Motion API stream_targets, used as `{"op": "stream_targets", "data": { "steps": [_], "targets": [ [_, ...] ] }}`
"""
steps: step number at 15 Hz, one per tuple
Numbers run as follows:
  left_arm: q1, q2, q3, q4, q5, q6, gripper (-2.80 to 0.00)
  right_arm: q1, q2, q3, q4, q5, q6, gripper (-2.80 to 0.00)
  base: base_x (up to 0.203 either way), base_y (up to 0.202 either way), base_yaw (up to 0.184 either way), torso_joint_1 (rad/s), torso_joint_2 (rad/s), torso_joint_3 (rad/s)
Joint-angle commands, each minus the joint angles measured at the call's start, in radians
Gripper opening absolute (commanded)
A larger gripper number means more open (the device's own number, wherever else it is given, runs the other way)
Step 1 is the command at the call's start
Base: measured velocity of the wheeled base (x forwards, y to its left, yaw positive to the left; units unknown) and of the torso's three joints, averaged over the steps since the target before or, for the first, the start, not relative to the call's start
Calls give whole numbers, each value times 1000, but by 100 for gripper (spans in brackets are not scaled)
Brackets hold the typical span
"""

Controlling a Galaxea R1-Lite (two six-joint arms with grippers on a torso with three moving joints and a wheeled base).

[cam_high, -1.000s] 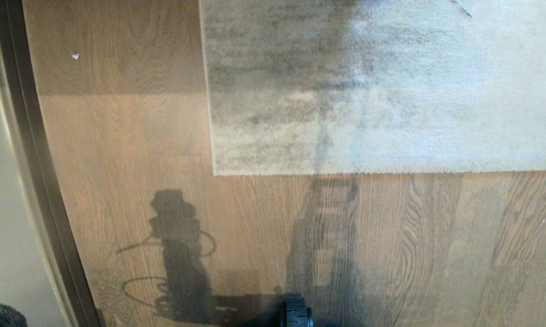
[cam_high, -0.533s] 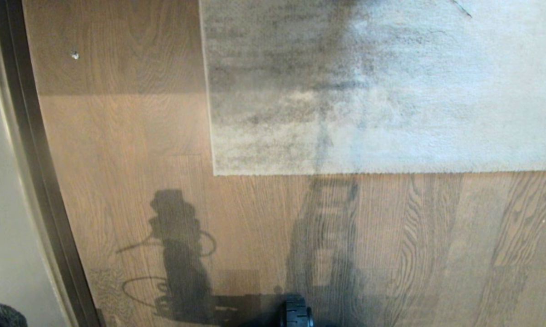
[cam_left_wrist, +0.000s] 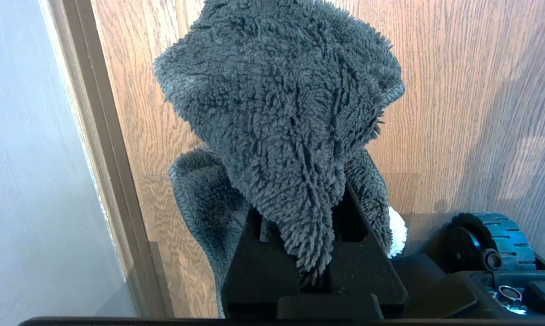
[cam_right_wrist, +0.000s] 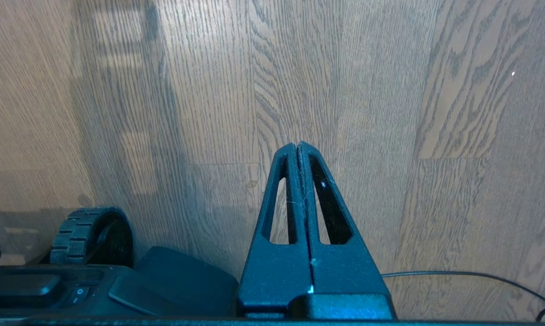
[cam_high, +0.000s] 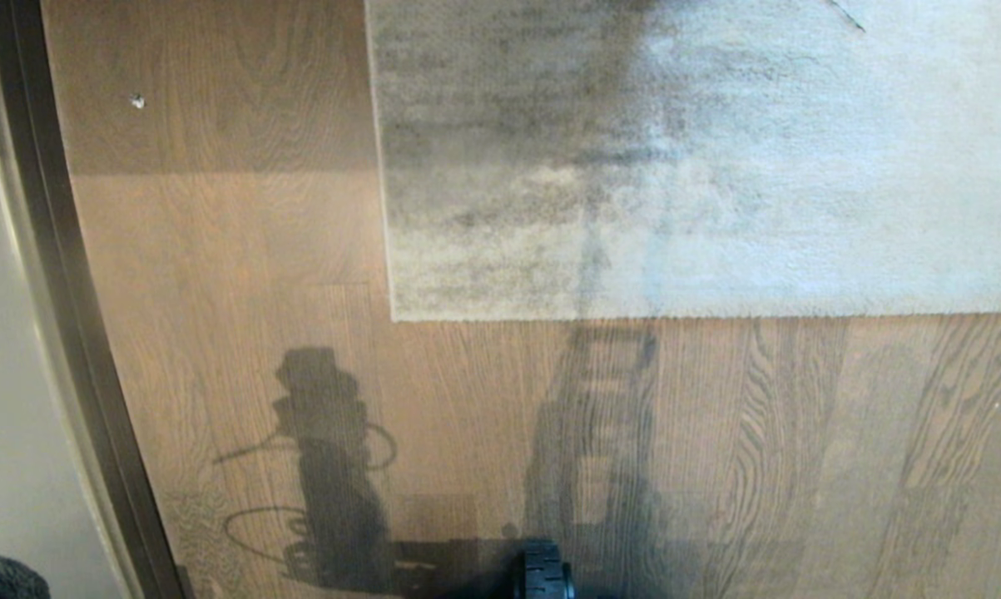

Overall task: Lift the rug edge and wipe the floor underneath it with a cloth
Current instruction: Lift up the carpet

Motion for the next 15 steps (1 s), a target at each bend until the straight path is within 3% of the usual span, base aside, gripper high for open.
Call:
{"op": "stream_targets", "data": {
  "steps": [1, 7, 15],
  "targets": [
    [0, 0, 0, 0, -1, 0, -280, 1, 0, 0, 0, 1, -4, -280, 0, 0, 0, 0, 0, 0],
    [0, 0, 0, 0, -1, 0, -280, 0, -1, 1, -46, -6, -12, -280, 0, 0, 0, 0, 0, 0],
    [0, 0, 1, 0, -1, 0, -280, 3, 22, -13, -16, 20, -94, -280, 0, 0, 0, 0, 0, 0]
  ]
}}
